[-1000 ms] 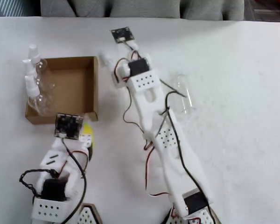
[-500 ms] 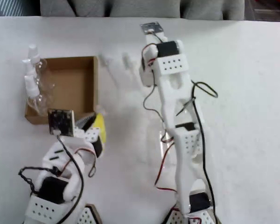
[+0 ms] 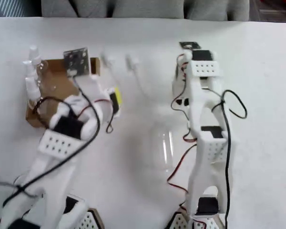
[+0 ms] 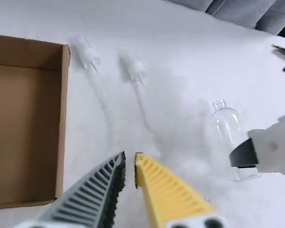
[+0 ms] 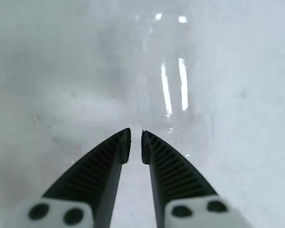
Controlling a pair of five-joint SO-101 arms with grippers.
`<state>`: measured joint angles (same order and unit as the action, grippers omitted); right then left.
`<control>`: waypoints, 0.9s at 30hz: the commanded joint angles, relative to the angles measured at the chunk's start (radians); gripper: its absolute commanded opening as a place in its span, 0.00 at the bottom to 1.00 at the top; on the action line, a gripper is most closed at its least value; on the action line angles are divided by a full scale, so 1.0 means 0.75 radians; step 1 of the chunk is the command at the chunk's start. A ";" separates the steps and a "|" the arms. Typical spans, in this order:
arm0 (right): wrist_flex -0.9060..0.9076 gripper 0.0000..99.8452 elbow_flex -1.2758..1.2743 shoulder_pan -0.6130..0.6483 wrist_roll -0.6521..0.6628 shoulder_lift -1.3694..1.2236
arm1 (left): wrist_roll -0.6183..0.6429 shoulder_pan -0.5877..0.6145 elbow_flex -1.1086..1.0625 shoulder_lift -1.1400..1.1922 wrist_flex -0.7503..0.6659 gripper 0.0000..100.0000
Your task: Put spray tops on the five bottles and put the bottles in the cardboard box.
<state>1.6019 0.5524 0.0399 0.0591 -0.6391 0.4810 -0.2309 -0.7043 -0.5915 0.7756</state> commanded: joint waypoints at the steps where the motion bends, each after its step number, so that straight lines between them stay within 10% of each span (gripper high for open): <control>1: -0.091 0.02 -0.141 -0.128 0.010 0.157 | 0.090 0.007 0.243 0.220 -0.053 0.06; 14: -0.821 0.02 -1.354 -0.811 0.137 0.768 | 0.295 0.007 0.491 0.631 -0.043 0.21; 27: -1.325 0.02 -2.342 -0.905 0.338 1.648 | 0.338 0.050 0.745 1.012 -0.055 0.21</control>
<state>0.6659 -1.1109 -0.6337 0.2984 0.4242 0.7204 -0.2094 -0.2562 0.1097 0.7633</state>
